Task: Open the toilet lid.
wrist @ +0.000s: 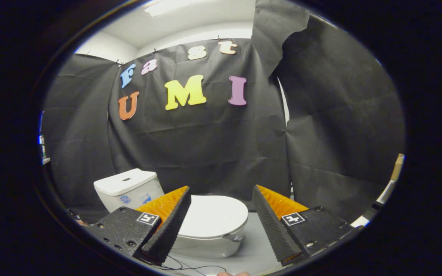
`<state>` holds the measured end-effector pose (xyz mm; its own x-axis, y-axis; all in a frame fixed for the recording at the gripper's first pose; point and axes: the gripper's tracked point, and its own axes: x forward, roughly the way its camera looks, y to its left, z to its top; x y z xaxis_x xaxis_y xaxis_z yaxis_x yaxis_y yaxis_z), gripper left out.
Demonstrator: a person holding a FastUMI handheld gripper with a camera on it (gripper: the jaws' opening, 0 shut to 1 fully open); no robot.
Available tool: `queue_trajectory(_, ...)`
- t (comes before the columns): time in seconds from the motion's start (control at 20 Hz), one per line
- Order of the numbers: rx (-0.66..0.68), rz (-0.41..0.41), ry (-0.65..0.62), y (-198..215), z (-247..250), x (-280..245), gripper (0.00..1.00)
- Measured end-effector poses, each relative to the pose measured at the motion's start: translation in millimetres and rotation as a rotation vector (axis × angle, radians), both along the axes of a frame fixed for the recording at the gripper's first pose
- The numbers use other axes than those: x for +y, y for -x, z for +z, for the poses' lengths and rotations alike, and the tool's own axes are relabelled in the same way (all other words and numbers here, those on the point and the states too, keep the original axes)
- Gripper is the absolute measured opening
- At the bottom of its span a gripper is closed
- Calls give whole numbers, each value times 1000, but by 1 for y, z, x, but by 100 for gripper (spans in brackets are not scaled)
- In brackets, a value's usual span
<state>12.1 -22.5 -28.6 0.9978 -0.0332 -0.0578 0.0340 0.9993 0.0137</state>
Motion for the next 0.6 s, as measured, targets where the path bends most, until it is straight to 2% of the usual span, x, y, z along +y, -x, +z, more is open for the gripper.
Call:
queue_trajectory(0.3, 20, 7, 17, -3, -5, 6, 100)
queue_trajectory(0.45, 43, -41, 3, -10, -10, -3, 100)
queue_trajectory(0.6, 92, -40, -7, -19, -23, 1, 100)
